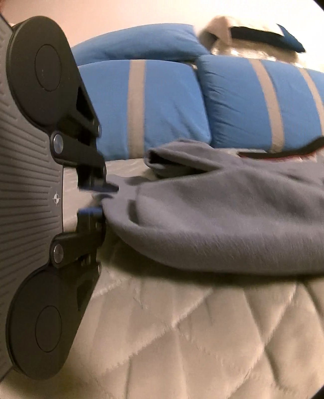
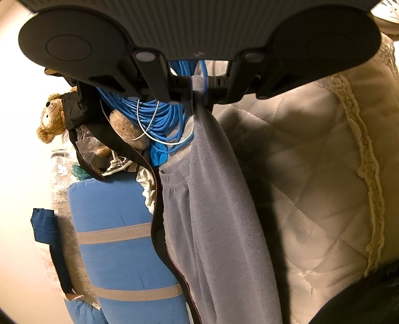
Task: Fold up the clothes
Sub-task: 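Close the left gripper on the garment's cuff while the right gripper holds the waistband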
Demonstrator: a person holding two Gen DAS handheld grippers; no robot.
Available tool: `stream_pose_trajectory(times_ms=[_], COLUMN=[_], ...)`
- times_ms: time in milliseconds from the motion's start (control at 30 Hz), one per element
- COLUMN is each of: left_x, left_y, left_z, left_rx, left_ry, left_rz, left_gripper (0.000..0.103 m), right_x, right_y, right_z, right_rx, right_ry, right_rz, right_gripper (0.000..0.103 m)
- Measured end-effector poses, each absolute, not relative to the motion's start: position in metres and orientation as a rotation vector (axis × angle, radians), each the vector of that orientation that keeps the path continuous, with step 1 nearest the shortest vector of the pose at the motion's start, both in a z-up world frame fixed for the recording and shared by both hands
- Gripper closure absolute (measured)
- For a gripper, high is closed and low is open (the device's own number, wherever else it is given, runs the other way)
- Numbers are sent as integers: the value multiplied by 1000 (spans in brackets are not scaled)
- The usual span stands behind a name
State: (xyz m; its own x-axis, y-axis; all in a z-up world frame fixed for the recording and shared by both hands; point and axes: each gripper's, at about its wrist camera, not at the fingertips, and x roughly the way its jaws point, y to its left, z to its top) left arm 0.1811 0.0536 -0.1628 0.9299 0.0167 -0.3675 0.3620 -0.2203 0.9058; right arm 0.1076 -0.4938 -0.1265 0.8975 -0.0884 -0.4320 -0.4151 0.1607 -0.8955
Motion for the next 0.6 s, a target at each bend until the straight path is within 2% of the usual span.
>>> stream_pose_trajectory(times_ms=[200, 433, 600], left_x=[159, 123, 112], left_y=[65, 71, 67], left_z=[-157, -120, -112], left_rx=[1765, 1615, 1550], left_ry=[374, 555, 530], left_rz=[-268, -248, -210], left_gripper=[101, 101, 97], right_x=[107, 107, 107], right_y=[-495, -495, -494], right_z=[-125, -124, -127], right_rx=[-1390, -1390, -1393], right_ry=[440, 437, 440], right_rz=[244, 245, 245], right_gripper=[95, 95, 95])
